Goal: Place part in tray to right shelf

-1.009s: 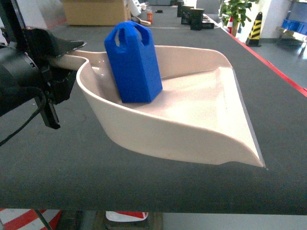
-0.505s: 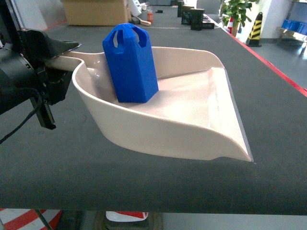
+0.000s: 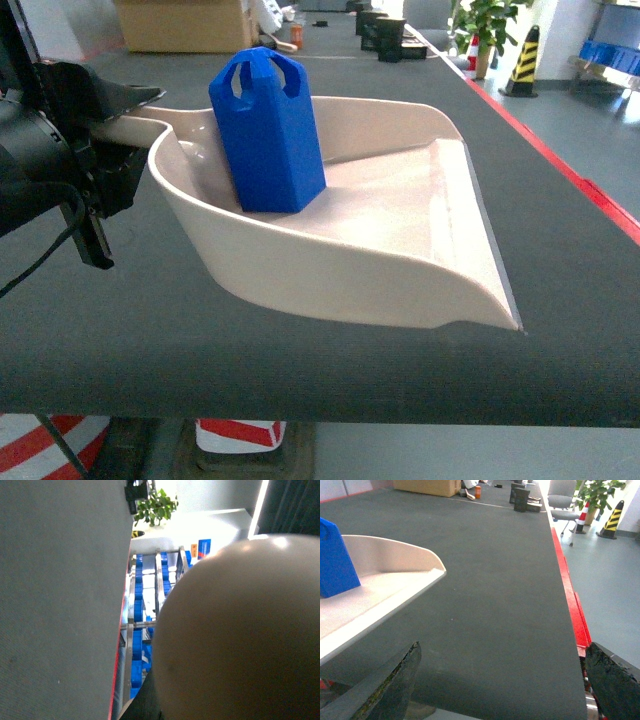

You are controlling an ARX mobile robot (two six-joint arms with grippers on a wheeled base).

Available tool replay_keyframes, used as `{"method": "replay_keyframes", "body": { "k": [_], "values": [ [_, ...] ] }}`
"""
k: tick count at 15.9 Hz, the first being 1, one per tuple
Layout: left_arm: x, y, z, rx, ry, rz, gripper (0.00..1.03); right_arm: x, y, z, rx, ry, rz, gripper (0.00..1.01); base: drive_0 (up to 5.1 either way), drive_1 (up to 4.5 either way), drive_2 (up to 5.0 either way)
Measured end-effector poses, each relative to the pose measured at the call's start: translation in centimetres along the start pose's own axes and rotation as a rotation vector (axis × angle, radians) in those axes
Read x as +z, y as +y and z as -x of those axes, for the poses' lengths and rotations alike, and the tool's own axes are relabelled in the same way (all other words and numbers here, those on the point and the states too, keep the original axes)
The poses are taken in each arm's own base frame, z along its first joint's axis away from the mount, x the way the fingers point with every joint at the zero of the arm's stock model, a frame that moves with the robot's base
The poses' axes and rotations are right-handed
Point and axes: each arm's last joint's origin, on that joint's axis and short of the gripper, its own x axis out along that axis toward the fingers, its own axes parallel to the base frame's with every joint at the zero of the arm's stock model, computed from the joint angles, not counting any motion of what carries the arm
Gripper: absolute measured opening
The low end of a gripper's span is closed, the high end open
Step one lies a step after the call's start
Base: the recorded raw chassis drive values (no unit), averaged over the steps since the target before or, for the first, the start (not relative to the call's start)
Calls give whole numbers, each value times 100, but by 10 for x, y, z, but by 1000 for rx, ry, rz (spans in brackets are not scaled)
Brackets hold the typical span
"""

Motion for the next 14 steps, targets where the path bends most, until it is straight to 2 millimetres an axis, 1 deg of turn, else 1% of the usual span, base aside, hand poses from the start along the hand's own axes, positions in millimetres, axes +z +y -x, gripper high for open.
{"method": "replay_keyframes", "body": {
  "k": [3,5,6,9,11,14],
  "values": [
    [-1,0,0,-2,6,0,14,0,0,0,0,0,0,98,504,-322,-125],
    [-1,0,0,3,6,0,14,0,0,0,-1,-3,0,98,481,-255,-255],
    [-4,-1,0,-5,21,1,14,1,0,1,-4,-8,0,98,425,-311,-311],
    [3,1,1,4,-18,0,14,0,0,0,0,3,3,98,449,-290,-290],
    [-5,0,0,-3,32,2,14,0,0,0,-4,-2,3,98,540,-205,-205],
    [0,0,0,0,-2,-1,14,0,0,0,-6,0,3,98,520,-226,-226]
  ]
}}
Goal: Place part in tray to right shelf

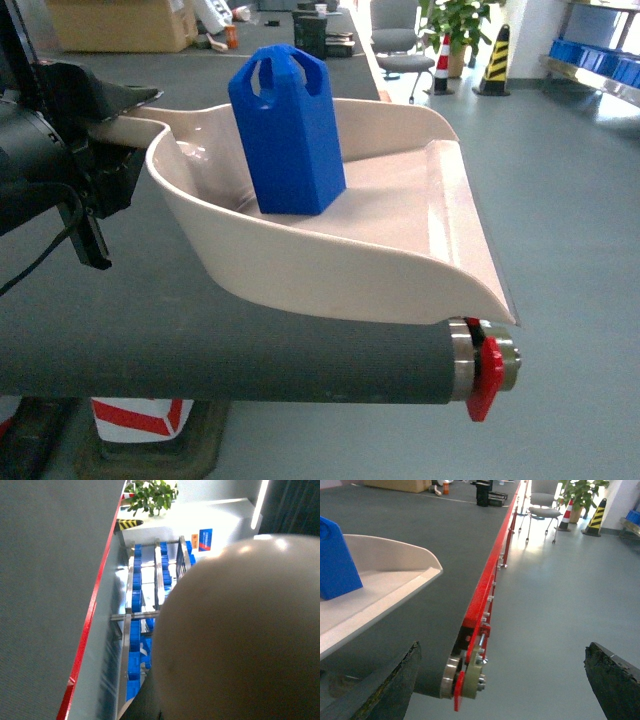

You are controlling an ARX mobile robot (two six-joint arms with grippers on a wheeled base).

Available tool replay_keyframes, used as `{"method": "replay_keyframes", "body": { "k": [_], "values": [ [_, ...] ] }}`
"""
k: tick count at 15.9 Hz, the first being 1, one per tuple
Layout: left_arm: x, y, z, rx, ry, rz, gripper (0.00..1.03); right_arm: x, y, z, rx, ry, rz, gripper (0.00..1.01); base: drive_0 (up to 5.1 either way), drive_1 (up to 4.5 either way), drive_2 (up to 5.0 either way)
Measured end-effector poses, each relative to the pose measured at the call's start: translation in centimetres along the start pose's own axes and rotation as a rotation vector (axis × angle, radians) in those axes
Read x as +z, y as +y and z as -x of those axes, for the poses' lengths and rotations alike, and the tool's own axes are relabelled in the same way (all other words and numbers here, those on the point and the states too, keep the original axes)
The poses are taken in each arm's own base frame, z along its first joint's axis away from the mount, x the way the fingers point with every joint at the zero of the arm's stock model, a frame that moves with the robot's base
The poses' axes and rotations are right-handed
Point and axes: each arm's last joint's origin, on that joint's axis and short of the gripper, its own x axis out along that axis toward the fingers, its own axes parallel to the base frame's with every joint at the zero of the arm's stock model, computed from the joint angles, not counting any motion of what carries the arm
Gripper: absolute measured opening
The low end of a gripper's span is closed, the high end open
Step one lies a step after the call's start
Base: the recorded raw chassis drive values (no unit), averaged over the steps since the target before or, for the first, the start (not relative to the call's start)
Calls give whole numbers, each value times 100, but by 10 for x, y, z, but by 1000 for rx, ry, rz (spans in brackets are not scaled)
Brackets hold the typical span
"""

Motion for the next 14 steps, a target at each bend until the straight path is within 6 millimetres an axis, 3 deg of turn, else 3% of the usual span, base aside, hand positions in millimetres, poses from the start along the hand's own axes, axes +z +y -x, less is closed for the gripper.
{"method": "replay_keyframes", "body": {
  "k": [14],
  "values": [
    [-1,0,0,3,4,0,14,-1,0,0,2,5,0,98,496,-216,-267]
  ]
}}
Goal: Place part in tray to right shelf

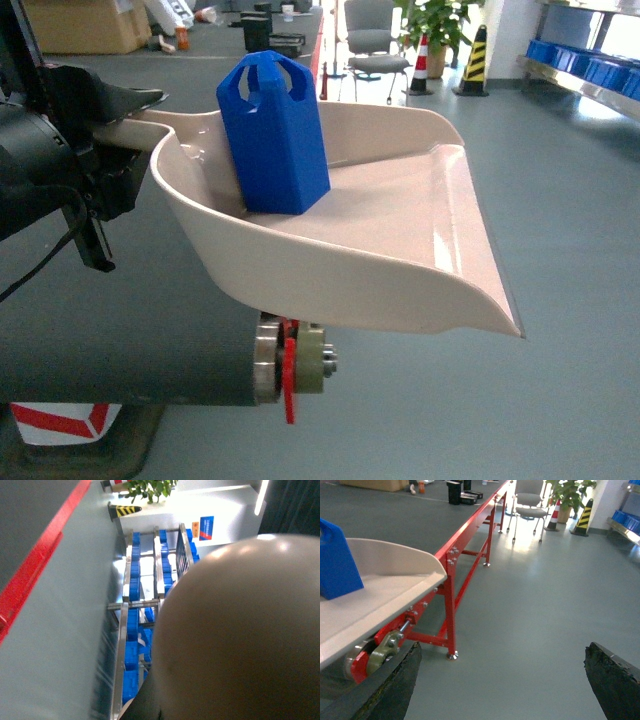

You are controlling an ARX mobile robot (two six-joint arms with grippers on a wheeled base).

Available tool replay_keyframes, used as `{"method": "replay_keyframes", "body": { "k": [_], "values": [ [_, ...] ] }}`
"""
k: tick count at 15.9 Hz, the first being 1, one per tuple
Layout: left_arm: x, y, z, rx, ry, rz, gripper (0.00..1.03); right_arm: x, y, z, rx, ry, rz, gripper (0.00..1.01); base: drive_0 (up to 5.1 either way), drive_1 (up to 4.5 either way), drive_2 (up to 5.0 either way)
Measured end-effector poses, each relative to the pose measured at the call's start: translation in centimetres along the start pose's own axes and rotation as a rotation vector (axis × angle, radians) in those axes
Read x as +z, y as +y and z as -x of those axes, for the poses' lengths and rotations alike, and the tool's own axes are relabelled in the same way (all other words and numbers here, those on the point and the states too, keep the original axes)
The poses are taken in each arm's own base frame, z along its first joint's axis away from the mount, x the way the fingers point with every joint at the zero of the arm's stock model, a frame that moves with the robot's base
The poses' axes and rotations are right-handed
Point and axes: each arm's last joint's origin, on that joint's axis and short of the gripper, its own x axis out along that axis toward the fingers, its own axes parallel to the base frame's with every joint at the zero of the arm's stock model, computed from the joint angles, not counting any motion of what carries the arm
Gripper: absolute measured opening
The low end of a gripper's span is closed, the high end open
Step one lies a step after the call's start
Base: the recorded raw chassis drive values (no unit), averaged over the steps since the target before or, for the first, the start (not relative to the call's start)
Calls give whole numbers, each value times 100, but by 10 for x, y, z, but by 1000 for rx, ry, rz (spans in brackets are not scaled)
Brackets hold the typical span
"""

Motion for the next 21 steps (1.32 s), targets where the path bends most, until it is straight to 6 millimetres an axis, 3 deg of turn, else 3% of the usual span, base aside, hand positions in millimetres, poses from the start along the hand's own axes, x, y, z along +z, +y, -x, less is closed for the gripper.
{"method": "replay_keyframes", "body": {
  "k": [17,21],
  "values": [
    [0,0,0,-1,3,2,14,1,0,0,1,-5,0,98,505,-241,-241],
    [-5,0,-1,-2,26,3,14,0,0,0,-4,-2,0,98,0,0,0]
  ]
}}
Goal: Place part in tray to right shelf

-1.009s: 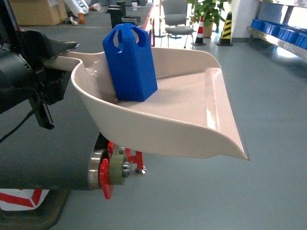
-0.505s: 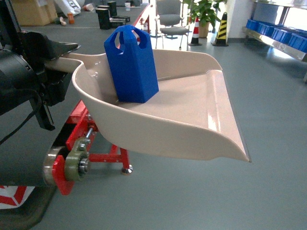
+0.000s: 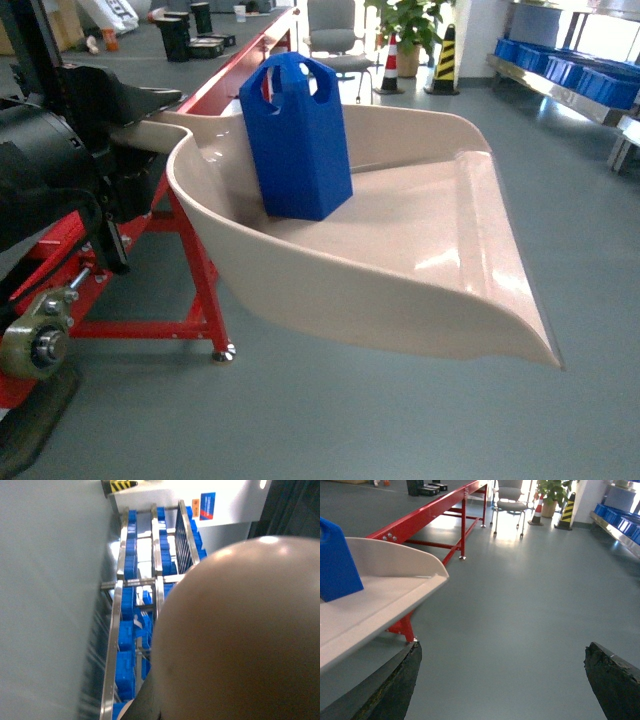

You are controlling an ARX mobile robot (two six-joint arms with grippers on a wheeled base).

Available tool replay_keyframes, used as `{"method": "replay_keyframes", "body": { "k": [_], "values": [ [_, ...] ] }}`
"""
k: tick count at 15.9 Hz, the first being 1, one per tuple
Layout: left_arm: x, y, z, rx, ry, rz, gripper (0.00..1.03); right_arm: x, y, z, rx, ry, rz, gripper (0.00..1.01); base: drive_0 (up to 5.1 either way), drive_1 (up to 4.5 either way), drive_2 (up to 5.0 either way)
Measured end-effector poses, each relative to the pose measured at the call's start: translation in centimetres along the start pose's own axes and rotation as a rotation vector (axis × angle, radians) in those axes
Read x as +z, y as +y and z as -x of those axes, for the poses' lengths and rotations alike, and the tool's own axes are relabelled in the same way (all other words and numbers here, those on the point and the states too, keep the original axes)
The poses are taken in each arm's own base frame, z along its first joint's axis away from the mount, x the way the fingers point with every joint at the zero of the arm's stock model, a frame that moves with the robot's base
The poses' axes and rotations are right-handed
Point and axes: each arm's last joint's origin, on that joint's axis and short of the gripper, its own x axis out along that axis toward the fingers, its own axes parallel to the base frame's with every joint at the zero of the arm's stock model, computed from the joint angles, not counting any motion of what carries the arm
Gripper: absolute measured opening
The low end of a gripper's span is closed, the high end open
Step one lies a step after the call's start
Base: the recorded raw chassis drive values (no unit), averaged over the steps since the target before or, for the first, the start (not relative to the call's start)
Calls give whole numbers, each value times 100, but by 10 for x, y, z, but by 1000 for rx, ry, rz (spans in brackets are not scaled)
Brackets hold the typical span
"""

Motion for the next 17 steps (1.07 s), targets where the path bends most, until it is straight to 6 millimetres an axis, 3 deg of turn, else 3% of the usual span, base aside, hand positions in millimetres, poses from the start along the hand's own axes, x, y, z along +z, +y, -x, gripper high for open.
{"method": "replay_keyframes", "body": {
  "k": [12,17],
  "values": [
    [5,0,1,1,-26,-1,14,0,0,0,2,-2,0,98,28,35,20],
    [4,0,1,0,-20,-1,14,0,0,0,2,-4,0,98,11,422,-399]
  ]
}}
